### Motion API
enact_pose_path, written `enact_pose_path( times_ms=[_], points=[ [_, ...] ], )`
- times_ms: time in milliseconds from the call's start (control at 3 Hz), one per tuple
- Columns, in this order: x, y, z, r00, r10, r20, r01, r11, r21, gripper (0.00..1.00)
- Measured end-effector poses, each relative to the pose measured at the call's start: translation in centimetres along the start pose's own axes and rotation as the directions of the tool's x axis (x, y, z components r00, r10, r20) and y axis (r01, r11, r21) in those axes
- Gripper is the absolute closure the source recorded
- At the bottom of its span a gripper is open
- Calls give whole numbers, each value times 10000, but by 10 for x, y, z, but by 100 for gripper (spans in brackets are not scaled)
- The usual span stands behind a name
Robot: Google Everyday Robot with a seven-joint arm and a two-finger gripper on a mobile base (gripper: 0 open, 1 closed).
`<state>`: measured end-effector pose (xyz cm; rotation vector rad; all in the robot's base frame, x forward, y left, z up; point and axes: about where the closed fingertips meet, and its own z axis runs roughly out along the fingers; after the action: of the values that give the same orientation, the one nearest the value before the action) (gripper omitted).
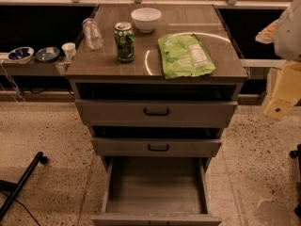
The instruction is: Place green rice chip bag into bottom drawer
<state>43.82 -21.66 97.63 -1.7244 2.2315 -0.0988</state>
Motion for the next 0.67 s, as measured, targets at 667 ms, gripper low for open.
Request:
enact_pose_path(
  times_ms=[667],
  points=[
    [-4, -9, 4, 9997, 228, 109, -227, 9997, -105, 0]
  ],
)
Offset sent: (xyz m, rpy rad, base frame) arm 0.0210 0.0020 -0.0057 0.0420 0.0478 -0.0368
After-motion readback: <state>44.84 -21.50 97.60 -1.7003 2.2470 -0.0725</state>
